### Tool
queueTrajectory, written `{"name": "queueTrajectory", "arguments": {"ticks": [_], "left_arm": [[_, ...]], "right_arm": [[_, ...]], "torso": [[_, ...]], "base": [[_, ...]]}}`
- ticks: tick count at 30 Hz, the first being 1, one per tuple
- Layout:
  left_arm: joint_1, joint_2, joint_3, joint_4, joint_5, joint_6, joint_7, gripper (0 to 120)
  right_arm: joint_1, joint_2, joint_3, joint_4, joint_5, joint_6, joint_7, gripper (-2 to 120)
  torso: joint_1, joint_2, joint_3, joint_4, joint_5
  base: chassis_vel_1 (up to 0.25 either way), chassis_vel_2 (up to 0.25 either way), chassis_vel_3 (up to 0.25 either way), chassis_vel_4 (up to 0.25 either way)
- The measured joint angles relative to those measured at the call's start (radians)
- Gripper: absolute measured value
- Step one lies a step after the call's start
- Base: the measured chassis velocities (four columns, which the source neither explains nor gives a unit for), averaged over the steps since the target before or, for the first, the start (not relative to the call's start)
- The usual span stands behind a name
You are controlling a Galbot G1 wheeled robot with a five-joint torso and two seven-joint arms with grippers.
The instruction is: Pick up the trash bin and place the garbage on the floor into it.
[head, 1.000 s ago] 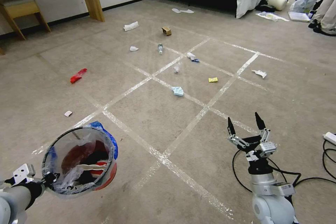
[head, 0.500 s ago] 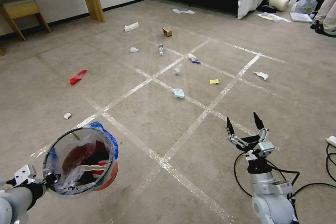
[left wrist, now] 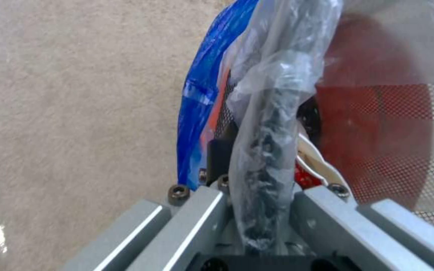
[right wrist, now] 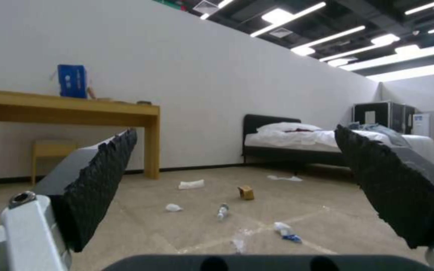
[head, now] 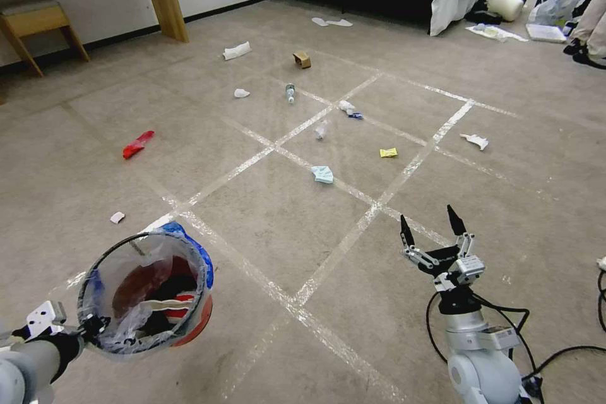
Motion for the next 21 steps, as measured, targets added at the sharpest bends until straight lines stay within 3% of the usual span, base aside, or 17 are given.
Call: {"name": "queueTrajectory", "arguments": {"ticks": [21], "left_arm": [[0.001, 0.016, -0.005, -0.003, -0.004, -0.003, 0.0, 0]], "right_arm": [[0.001, 0.013, -0.008, -0.006, -0.019, 0.008, 0.002, 100]], "torso": [[0.0, 0.0, 0.0, 0.0001, 0.0]], "base": [[-0.098, 0.099, 0.1, -0.103]]}}
